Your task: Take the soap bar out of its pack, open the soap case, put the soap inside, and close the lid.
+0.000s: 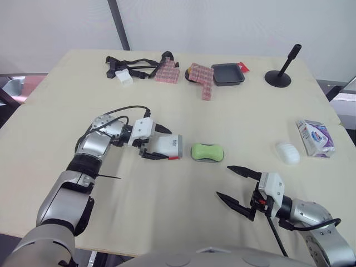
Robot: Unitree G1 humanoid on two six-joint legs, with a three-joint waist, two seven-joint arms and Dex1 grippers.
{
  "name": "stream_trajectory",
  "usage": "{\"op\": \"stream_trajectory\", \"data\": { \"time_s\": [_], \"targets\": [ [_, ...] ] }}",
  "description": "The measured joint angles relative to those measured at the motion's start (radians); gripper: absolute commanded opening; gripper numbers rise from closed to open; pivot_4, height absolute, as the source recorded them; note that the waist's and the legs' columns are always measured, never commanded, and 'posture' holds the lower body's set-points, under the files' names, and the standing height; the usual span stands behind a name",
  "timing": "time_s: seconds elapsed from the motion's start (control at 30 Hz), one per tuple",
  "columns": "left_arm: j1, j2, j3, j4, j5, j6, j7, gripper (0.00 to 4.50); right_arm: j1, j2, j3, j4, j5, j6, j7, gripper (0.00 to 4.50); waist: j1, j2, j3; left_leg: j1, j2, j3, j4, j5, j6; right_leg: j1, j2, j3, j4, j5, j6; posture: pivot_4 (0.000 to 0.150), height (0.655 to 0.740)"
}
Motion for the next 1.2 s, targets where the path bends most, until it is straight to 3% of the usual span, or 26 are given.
{"op": "stream_trajectory", "data": {
  "time_s": [0.83,0.97,1.2],
  "targets": [
    [0.017,-0.006,-0.002,0.033,0.020,-0.038,0.027,4.50,0.009,-0.038,0.034,-0.091,-0.005,0.049,-0.047,4.44,0.000,0.000,0.000,0.000,0.000,0.000,-0.001,0.000,0.000,0.000,0.000,0.000,-0.001,0.000,0.000,0.150,0.7400],
    [-0.001,-0.016,-0.002,0.051,0.020,-0.061,0.033,3.47,0.007,-0.038,0.033,-0.103,-0.004,0.069,-0.051,4.50,0.000,0.000,0.000,0.000,0.000,0.000,-0.001,0.000,0.000,0.000,0.000,0.000,-0.002,0.000,0.000,0.150,0.7400],
    [-0.009,-0.023,-0.002,0.076,0.021,-0.096,0.039,3.47,0.005,-0.040,0.032,-0.125,-0.004,0.094,-0.063,4.50,0.000,0.000,0.000,0.000,0.000,0.000,-0.001,0.000,0.000,0.000,0.000,0.000,-0.002,0.000,0.000,0.150,0.7400]
  ]
}}
